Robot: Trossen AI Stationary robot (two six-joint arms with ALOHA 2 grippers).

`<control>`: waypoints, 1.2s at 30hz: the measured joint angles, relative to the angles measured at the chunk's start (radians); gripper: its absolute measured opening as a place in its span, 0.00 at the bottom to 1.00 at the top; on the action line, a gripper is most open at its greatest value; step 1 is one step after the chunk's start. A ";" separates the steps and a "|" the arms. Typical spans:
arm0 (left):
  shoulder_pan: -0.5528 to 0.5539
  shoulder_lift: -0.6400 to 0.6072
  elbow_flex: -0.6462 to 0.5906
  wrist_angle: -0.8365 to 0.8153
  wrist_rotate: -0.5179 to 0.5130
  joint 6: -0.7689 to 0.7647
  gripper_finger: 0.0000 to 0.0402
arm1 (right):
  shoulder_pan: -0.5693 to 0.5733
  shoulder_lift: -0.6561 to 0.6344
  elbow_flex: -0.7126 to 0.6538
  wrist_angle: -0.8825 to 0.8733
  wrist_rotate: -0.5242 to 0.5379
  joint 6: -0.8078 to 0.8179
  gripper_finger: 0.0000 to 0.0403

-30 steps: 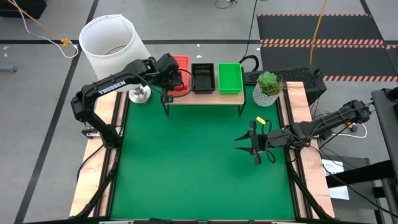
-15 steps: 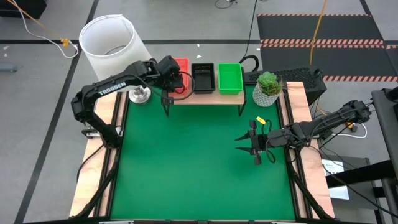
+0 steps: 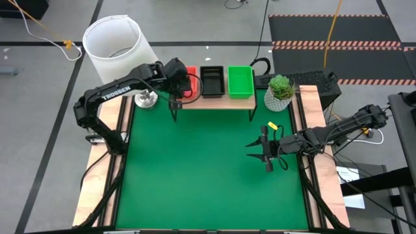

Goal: Stack baskets on shelf by color
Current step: Return to Home Position

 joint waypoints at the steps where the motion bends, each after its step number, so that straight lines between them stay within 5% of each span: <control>1: -0.001 0.000 0.000 0.006 -0.005 -0.006 0.30 | 0.000 0.000 0.000 0.000 0.000 0.000 0.37; 17: -0.073 -0.220 0.000 0.078 -0.052 -0.191 0.38 | 0.000 -0.043 0.000 0.032 0.004 -0.002 0.37; 25: -0.220 -0.319 -0.030 0.082 -0.051 -0.364 0.38 | 0.000 -0.075 0.000 0.054 0.004 -0.023 0.37; 36: -0.533 -0.474 -0.380 0.451 -0.110 -0.465 0.38 | -0.027 -0.153 0.000 0.052 0.000 -0.108 0.12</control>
